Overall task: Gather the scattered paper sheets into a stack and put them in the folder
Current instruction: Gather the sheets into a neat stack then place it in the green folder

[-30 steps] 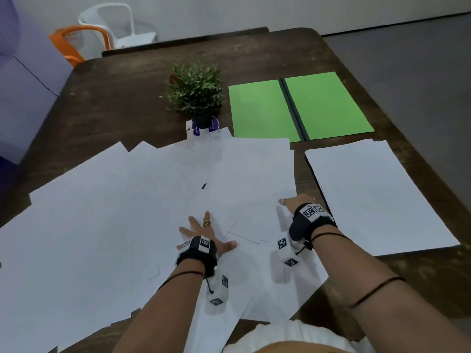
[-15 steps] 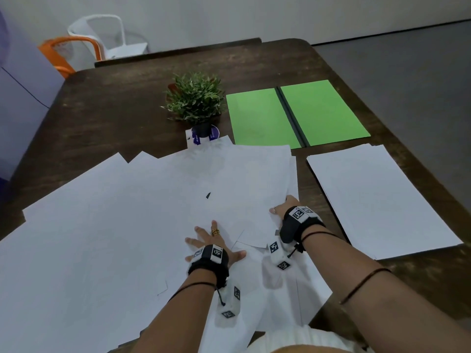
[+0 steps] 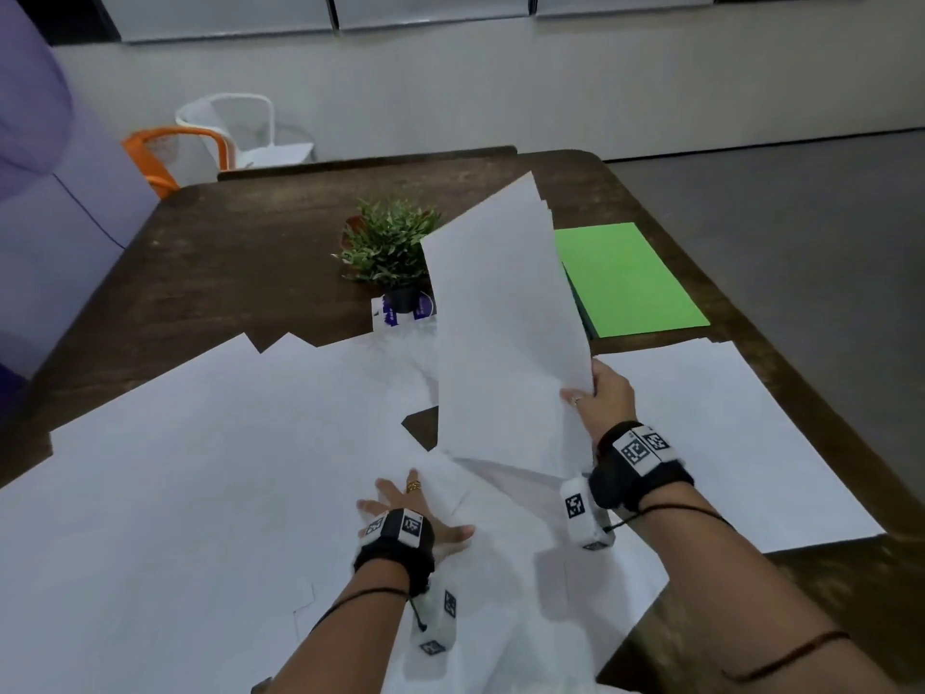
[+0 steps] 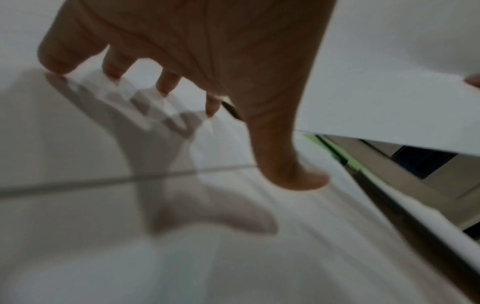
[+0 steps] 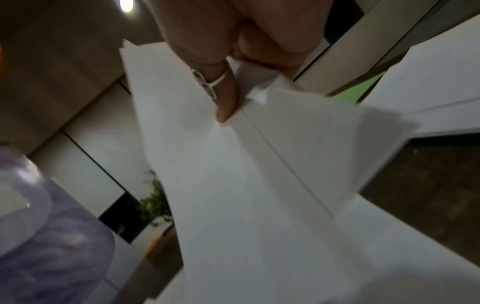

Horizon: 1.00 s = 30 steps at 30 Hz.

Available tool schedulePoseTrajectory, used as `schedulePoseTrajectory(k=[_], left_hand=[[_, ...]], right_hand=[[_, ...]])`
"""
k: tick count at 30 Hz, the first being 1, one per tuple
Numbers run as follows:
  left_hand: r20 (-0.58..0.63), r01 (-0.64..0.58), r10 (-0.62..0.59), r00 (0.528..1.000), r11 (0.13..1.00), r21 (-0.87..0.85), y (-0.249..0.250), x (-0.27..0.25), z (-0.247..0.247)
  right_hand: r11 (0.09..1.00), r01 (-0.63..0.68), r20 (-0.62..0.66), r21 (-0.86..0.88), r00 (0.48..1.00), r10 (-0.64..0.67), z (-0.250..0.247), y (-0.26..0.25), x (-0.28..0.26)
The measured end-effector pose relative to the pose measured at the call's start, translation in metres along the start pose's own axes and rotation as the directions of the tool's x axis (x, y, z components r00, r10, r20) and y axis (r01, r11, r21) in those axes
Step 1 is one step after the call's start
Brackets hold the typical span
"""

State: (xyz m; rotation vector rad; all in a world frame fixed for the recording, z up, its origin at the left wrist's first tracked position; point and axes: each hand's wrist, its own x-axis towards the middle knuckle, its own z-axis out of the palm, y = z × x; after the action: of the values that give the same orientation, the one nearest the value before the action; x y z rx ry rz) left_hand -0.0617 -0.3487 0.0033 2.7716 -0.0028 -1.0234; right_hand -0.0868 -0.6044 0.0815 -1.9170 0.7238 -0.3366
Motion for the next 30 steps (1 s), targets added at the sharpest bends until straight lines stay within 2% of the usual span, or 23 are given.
schedulePoseTrajectory(k=[2,3,4,5,7,9,11,14,19,21,23,26,28,30], left_hand=[[-0.099,-0.107,0.09,0.991,0.978,-0.177,0.011,0.0,-0.017],[-0.205,-0.22,0.16,0.966,0.921,-0.322,0.019,-0.002,-0.029],[-0.331,-0.353,0.212,0.919,0.816,-0.458,0.026,-0.005,-0.042],[-0.463,-0.488,0.241,0.853,0.681,-0.546,0.033,-0.008,-0.057],[-0.615,-0.663,0.271,0.741,0.44,-0.605,0.047,-0.02,-0.092],[-0.668,-0.734,0.305,0.679,0.255,-0.63,0.061,-0.027,-0.121],[-0.703,-0.762,0.306,0.642,0.151,-0.63,0.074,-0.037,-0.14],[-0.748,-0.79,0.269,0.606,0.096,-0.606,0.087,-0.049,-0.143],[-0.744,-0.767,0.217,0.632,0.044,-0.64,0.092,-0.059,-0.123],[-0.775,-0.805,0.226,0.59,0.097,-0.585,0.093,-0.063,-0.123],[-0.825,-0.858,0.237,0.514,0.155,-0.49,0.094,-0.066,-0.125],[-0.883,-0.886,0.199,0.425,0.293,-0.361,0.094,-0.065,-0.127],[-0.872,-0.877,0.23,0.433,0.331,-0.348,0.094,-0.062,-0.12],[-0.844,-0.862,0.26,0.47,0.339,-0.376,0.094,-0.061,-0.112]], right_hand=[[0.987,0.039,-0.012,0.153,0.999,-0.038,-0.018,-0.01,0.0],[0.975,0.054,-0.009,0.215,0.999,-0.053,-0.027,-0.017,-0.002],[0.963,0.065,0.005,0.262,0.998,-0.069,-0.035,-0.021,-0.003],[0.949,0.083,0.014,0.305,0.996,-0.091,-0.042,-0.026,-0.005],[0.915,0.105,0.046,0.39,0.99,-0.133,-0.052,-0.029,-0.005],[0.899,0.1,0.088,0.426,0.985,-0.151,-0.057,-0.03,-0.005],[0.9,0.084,0.133,0.429,0.979,-0.154,-0.06,-0.03,-0.004],[0.91,0.106,0.138,0.4,0.975,-0.174,-0.062,-0.027,-0.001],[0.882,0.194,-0.008,0.429,0.977,-0.211,-0.066,-0.042,0.003],[0.865,0.236,-0.045,0.443,0.969,-0.241,-0.065,-0.051,0.002],[0.852,0.258,-0.053,0.456,0.963,-0.263,-0.062,-0.055,0.001],[0.864,0.212,0.023,0.457,0.968,-0.249,-0.057,-0.052,-0.002],[0.894,0.168,0.063,0.414,0.975,-0.212,-0.054,-0.044,-0.004],[0.911,0.128,0.074,0.391,0.983,-0.17,-0.051,-0.037,-0.007]])
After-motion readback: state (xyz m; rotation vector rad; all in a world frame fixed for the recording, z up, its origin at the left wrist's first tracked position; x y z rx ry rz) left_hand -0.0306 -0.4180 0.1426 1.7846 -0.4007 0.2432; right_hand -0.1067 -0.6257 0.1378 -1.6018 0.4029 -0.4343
